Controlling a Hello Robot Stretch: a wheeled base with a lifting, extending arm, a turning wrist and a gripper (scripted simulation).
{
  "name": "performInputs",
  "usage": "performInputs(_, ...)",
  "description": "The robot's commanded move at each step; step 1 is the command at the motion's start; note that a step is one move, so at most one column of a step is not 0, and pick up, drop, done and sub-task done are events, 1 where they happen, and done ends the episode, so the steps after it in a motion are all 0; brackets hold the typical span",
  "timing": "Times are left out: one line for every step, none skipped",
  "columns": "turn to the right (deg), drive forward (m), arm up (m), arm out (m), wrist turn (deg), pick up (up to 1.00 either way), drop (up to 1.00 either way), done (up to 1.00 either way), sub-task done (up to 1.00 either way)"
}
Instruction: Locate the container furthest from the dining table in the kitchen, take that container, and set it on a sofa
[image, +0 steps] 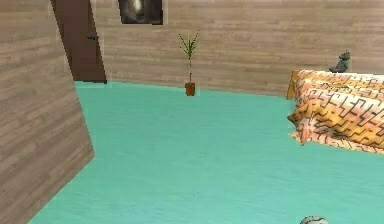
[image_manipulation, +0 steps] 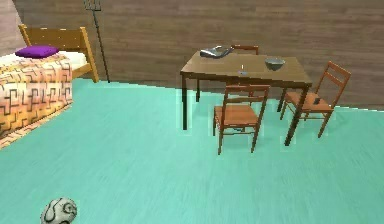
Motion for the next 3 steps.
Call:
performInputs(0.0, 0.05, 0.00, 0.00, 0.0, 0.00, 0.00, 0.00, 0.00)
performInputs(-12.0, 0.00, 0.00, 0.00, 0.0, 0.00, 0.00, 0.00, 0.00)
performInputs(0.0, 1.00, 0.00, 0.00, 0.0, 0.00, 0.00, 0.00, 0.00)
